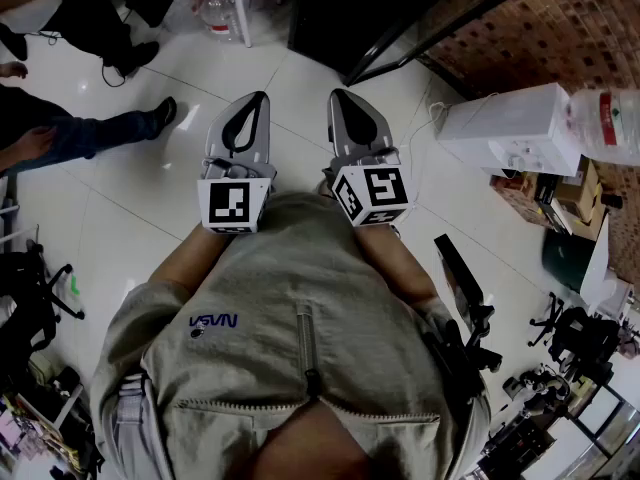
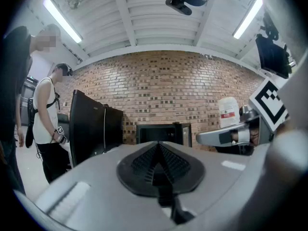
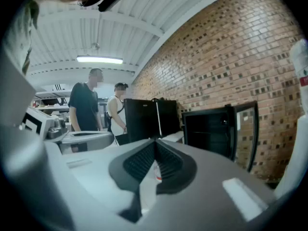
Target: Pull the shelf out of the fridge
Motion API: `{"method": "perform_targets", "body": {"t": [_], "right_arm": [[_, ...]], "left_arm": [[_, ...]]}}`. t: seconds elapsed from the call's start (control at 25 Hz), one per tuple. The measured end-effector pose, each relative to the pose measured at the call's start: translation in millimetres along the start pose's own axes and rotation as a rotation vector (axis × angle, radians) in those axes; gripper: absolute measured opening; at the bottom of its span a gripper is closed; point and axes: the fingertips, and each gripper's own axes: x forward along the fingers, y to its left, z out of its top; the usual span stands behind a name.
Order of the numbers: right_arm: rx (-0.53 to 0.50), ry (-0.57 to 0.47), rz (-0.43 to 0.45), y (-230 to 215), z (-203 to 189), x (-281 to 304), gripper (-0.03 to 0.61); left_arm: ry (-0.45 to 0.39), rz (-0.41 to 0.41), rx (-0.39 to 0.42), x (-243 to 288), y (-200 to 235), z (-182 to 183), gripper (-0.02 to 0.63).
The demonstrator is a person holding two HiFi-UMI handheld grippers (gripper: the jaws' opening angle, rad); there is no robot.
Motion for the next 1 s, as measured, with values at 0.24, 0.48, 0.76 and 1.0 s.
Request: {"method": "perform_targets", "body": {"t": [0.24, 0.48, 0.76, 1.0], "right_arm": [[0.011, 0.005, -0.001, 31.9, -3.9, 13.1, 0.002], [0.013, 0.015, -0.025, 35.2, -5.6, 24.2, 0.002], [0.036, -0.005, -0.056, -0.5, 1.6, 56.9, 0.002], [0.056, -0.047, -0.067, -56.5, 19.9, 117.9, 0.002]], "left_arm": [[0.001, 0.003, -0.013, -19.5, 28.0, -4.3, 0.006], [0.007, -0.025, -0.013, -14.2, 38.7, -10.1, 0.006], [-0.018, -0.030, 0.001, 36.0, 49.8, 2.9, 0.006], [-0.016, -0.070, 0.052, 117.4, 60.0, 14.9, 0.006]]}}
